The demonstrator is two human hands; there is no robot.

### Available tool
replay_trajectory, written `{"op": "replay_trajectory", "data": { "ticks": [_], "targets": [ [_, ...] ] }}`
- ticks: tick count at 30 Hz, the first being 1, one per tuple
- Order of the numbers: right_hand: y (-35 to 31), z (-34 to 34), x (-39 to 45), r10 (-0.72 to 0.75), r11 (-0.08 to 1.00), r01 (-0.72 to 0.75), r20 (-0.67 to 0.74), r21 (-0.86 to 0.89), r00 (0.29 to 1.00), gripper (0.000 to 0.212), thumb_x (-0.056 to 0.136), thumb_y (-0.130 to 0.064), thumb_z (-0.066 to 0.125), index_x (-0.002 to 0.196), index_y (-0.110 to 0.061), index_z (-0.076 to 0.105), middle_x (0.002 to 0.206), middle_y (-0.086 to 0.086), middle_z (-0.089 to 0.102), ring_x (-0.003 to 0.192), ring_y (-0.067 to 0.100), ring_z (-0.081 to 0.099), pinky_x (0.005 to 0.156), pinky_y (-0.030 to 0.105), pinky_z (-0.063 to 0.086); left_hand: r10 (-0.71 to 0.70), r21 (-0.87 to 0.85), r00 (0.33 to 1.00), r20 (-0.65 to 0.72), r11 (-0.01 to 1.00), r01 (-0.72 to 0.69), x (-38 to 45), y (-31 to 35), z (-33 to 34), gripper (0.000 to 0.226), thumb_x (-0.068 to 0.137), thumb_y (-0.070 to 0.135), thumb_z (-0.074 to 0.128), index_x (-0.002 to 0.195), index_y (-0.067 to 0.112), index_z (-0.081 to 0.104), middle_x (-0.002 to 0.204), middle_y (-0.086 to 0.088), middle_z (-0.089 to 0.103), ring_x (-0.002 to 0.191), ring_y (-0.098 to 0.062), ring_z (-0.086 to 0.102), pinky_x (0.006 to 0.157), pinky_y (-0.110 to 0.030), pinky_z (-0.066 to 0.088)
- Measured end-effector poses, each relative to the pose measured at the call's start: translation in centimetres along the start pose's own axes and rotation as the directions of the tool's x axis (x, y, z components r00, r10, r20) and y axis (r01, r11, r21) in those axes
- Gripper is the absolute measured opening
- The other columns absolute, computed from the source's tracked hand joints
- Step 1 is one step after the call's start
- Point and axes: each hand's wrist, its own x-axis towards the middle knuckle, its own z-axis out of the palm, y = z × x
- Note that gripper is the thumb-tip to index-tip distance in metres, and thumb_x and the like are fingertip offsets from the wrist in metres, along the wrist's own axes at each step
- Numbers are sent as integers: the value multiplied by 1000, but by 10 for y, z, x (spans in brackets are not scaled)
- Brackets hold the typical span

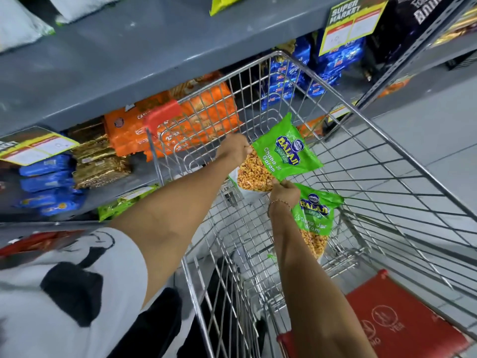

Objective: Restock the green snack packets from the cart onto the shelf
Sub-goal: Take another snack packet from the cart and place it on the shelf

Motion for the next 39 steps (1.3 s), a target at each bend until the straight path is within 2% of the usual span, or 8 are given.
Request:
{"op": "replay_trajectory", "data": {
  "ticks": [6,9,13,16,21,25,31,39],
  "targets": [
    [-25,-44,-50,-65,995,63,16,73,998,30,75,-17,74,100,-1,68,93,7,69,88,15,61,86,13,48,-10,-141,994,-105,990,-5,-59,9,-35,21,85,18,65,85,-2,72,86,-14,74,74,-13,60,71,-21,45],
    [-38,-70,-68,-223,969,217,41,121,974,18,67,-18,80,80,-12,68,80,11,68,70,14,62,85,36,57,31,-206,988,-149,977,-62,-103,20,-69,20,86,19,64,92,1,72,97,-15,75,78,-13,62,68,-19,40],
    [-86,-106,-117,-494,869,488,94,77,864,34,74,-10,74,53,-22,51,62,5,57,44,-6,46,62,24,46,128,-242,957,-261,951,-194,-149,26,-121,22,85,18,64,93,-1,71,96,-20,73,89,-27,68,56,-20,32],
    [-128,-110,-162,-664,748,653,113,119,739,14,76,-8,73,72,-12,60,68,6,60,39,-16,45,50,4,38,187,-208,896,-403,934,-289,-182,18,-175,21,84,22,65,91,3,72,93,-18,75,84,-22,68,53,-17,30],
    [-175,-71,-225,-791,605,784,210,137,574,19,75,-16,74,87,-2,68,72,14,68,48,-10,52,60,24,47,98,-303,839,-535,905,-299,-217,-16,-254,23,83,20,67,92,0,71,96,-21,74,89,-25,69,73,-26,48],
    [-207,-11,-297,-853,494,851,288,177,434,20,74,-15,74,87,1,70,77,17,70,56,-2,57,64,23,48,-37,-385,782,-623,884,-265,-239,-69,-320,27,83,21,68,100,-1,69,105,-18,72,92,-19,65,61,-3,40],
    [-220,82,-370,-871,402,888,393,222,296,26,70,-17,78,85,3,71,81,23,73,71,14,58,71,33,50,-229,-504,694,-682,835,-220,-262,-152,-376,29,84,22,67,100,-2,68,97,-15,72,92,-25,68,76,-30,47],
    [-214,169,-415,-834,436,876,459,207,307,24,70,-13,77,84,5,69,72,19,69,75,16,56,81,46,52,-379,-601,650,-658,784,-152,-262,-208,-407,28,90,23,59,105,0,65,104,-7,68,96,-21,62,78,-27,44]
  ]
}}
